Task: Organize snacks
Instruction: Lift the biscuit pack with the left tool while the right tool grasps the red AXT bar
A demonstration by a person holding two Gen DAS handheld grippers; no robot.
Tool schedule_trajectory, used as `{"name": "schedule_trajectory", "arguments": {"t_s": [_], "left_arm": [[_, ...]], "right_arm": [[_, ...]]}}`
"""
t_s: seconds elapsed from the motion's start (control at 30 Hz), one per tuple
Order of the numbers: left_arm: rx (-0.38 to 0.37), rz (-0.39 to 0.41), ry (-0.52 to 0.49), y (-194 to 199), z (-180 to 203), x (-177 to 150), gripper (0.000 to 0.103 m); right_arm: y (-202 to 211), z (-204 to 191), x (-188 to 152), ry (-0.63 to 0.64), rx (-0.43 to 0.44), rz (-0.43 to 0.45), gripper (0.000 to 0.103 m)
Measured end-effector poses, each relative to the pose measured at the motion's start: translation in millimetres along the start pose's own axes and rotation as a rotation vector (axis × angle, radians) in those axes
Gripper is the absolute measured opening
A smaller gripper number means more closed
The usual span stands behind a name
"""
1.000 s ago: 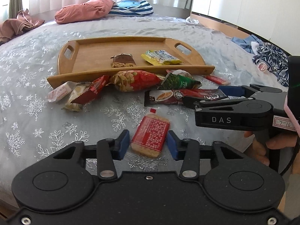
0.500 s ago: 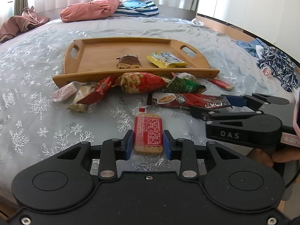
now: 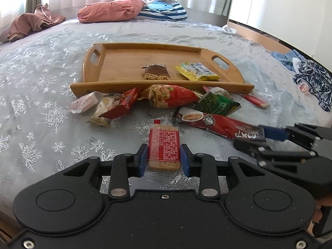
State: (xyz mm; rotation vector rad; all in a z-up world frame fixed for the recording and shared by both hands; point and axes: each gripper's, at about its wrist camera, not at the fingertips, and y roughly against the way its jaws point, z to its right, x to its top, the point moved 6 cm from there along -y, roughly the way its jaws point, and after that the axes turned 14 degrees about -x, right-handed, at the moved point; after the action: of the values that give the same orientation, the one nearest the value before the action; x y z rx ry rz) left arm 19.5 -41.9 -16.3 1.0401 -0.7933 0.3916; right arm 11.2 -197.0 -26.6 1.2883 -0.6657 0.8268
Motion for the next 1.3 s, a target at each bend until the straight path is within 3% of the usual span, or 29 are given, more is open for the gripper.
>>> {"name": "schedule_trajectory", "arguments": {"t_s": [0.17, 0.23, 0.27, 0.47, 0.8, 0.97, 1.2, 1.3], "left_arm": [[0.009, 0.001, 0.006, 0, -3, 0, 0.031], [0.012, 0.003, 0.009, 1, -3, 0, 0.031], [0.013, 0.003, 0.009, 1, -4, 0, 0.031], [0.027, 0.014, 0.021, 4, -8, 1, 0.031], [0.046, 0.029, 0.047, 7, -16, 2, 0.031], [0.053, 0.032, 0.055, 9, -19, 3, 0.031], [0.066, 0.039, 0.075, 12, -26, 4, 0.031], [0.068, 0.041, 0.078, 12, -26, 4, 0.031]], "right_arm": [[12, -8, -5, 0.061, 0.026, 0.011, 0.044], [16, -11, -6, 0.075, 0.034, 0.016, 0.047], [17, -12, -5, 0.082, 0.043, 0.021, 0.057], [25, -16, -5, 0.108, 0.118, 0.036, 0.074], [20, -18, 15, 0.013, 0.186, 0.073, 0.076], [-5, -31, 21, 0.047, 0.151, 0.026, 0.076], [-25, -40, 23, 0.047, 0.154, -0.027, 0.065], [-26, -40, 24, 0.048, 0.140, -0.036, 0.045]]}}
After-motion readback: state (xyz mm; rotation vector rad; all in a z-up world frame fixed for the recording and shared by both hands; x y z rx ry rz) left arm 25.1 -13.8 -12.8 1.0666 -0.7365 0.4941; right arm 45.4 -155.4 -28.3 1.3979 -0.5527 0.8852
